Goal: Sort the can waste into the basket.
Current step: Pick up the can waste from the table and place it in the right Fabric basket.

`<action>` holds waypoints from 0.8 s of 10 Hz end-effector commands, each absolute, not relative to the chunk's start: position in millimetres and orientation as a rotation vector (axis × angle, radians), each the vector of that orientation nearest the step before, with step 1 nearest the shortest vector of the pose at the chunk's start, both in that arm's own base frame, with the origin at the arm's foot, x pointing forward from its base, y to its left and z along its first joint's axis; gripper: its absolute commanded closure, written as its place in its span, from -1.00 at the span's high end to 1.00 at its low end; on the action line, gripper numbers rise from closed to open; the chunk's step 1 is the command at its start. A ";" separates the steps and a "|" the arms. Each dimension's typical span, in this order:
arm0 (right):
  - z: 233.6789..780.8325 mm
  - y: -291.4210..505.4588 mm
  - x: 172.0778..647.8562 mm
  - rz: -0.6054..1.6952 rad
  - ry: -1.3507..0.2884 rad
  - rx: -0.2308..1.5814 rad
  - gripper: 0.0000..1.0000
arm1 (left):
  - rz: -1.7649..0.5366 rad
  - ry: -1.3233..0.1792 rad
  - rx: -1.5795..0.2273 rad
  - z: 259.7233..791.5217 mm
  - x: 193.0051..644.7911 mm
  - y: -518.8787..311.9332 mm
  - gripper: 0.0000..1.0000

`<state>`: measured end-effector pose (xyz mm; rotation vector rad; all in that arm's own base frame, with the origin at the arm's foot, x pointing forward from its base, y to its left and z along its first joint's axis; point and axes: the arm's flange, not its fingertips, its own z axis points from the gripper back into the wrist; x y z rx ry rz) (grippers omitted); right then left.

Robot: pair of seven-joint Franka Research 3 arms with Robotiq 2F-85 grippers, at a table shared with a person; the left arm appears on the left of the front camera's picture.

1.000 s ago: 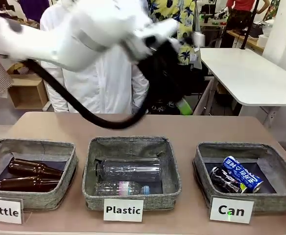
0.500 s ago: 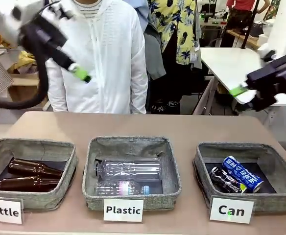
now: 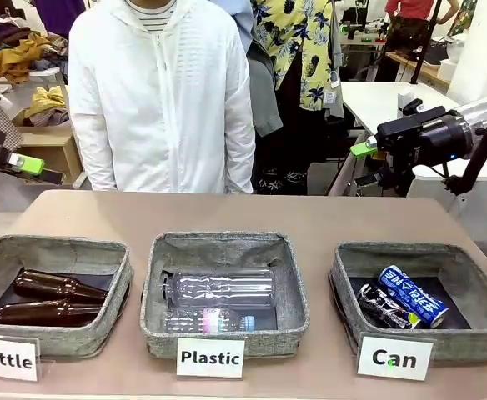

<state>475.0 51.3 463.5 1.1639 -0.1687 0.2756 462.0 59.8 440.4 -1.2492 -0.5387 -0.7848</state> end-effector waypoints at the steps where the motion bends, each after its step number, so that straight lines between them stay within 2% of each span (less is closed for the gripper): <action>1: 472.5 45.4 471.5 0.279 -0.196 1.143 1.00 | -0.912 -0.507 -1.186 485.0 458.2 14.8 1.00; 8: 472.5 45.4 471.5 0.279 -0.196 1.143 1.00 | -0.912 -0.507 -1.186 485.0 458.2 14.8 1.00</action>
